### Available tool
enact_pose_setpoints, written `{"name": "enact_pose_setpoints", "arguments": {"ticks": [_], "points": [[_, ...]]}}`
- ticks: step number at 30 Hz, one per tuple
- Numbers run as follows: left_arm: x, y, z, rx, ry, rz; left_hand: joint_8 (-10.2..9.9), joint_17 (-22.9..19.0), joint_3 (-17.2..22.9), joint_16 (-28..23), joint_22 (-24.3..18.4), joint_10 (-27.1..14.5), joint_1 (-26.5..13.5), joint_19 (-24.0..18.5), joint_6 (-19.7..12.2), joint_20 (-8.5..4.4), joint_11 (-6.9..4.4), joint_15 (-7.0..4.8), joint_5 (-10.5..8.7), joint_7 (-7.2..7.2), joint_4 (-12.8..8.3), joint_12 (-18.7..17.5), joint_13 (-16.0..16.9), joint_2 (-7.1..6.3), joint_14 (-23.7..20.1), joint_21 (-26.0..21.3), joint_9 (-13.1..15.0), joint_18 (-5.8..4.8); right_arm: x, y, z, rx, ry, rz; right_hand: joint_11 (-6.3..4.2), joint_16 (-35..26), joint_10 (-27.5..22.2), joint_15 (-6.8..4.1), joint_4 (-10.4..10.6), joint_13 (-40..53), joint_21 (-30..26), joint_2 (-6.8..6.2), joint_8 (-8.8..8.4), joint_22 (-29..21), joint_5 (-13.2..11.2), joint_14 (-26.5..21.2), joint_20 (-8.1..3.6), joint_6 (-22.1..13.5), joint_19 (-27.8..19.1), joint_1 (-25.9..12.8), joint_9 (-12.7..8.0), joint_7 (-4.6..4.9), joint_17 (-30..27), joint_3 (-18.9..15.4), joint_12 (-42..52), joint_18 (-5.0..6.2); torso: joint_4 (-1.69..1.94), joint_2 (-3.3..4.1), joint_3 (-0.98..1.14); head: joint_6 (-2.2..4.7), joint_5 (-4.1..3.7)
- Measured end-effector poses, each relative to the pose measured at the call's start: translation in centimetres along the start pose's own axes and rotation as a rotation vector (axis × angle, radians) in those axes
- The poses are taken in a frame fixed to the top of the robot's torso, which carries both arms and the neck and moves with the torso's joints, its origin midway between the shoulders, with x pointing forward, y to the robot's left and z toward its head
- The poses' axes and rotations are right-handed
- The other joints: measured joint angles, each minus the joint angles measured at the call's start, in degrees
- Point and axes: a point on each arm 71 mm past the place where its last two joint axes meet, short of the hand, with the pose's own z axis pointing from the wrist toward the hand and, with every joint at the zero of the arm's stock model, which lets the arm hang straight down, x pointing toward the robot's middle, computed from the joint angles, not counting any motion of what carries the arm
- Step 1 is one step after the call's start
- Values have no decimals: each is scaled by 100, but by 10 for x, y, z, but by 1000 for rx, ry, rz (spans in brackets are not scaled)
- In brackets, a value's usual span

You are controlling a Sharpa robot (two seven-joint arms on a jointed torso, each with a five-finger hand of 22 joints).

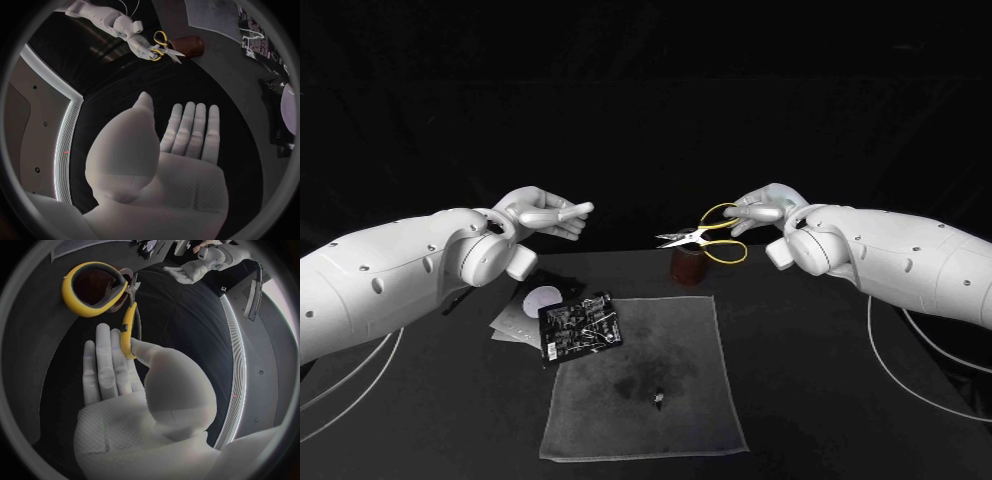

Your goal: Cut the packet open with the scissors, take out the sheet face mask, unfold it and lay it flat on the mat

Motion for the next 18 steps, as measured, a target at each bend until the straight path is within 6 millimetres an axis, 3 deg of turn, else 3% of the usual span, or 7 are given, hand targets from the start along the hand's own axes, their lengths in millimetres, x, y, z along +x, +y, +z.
{"name": "enact_pose_setpoints", "arguments": {"ticks": [5,12,14,18], "points": [[-2,1,-11,41,-27,-50,0,-8,0,0,0,0,0,5,0,5,0,0,0,0,0,1,0,0,0,0,-3,69,2,-5,1,14,17,0,-20,-33,20,28,0,-6,0,14,0,7,15,-34,11,-39,-36,-15,6,15,13,0,0,-4,-2,-4,0,-7,-9],[-3,2,-18,62,-44,-90,0,-8,24,0,-1,0,0,5,0,5,0,0,0,0,24,1,0,0,0,0,-9,68,6,-7,4,26,17,2,-60,-110,-20,66,-2,-42,0,40,-39,29,27,-197,45,-184,-86,-49,311,83,30,-1,-12,-39,-1,-6,-4,-7,-29],[-3,2,-19,65,-45,-97,0,-9,24,0,-1,-1,0,5,0,5,0,0,0,0,24,1,0,0,0,0,-9,68,7,-8,5,32,11,5,-90,-165,-50,110,-227,-50,0,4,-49,29,27,-262,77,-236,-118,-185,357,118,34,206,-16,-40,-1,-5,-7,-2,-31],[-2,2,-20,68,-44,-107,0,-15,40,0,-1,-1,0,5,0,5,0,1,0,-1,8,1,-5,0,-1,0,-9,68,9,-8,7,42,-3,10,-123,-245,-132,156,-349,-64,0,-28,-47,24,27,-422,116,-355,-157,-248,392,148,34,301,-14,-41,0,-5,-10,5,-40]]}}
